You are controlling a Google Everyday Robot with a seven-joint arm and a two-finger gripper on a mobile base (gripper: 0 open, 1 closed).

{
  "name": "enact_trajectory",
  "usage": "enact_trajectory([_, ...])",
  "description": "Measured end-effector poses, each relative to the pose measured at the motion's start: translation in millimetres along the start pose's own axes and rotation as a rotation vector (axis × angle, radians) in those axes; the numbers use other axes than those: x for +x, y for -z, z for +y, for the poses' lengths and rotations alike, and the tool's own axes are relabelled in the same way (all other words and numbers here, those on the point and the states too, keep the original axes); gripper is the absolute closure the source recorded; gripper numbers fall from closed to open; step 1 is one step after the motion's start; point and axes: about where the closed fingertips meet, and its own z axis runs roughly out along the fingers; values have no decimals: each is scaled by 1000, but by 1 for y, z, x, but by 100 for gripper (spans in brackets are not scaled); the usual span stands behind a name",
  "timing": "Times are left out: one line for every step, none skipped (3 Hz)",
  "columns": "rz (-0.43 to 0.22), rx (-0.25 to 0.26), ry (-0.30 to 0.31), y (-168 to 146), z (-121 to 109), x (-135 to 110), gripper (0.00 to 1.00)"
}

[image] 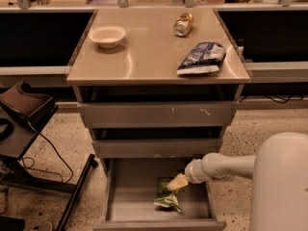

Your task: Pick green jalapeno chip bag from bottom drawer and place on counter

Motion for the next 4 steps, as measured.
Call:
enact_trajectory([0, 0, 0, 0, 0, 0, 0])
enact_trajectory([22, 14, -62, -37, -10, 24, 0])
enact_trajectory([12, 55, -136, -76, -21, 54, 0])
enact_trajectory([-5, 83, -146, -111, -18, 77, 0])
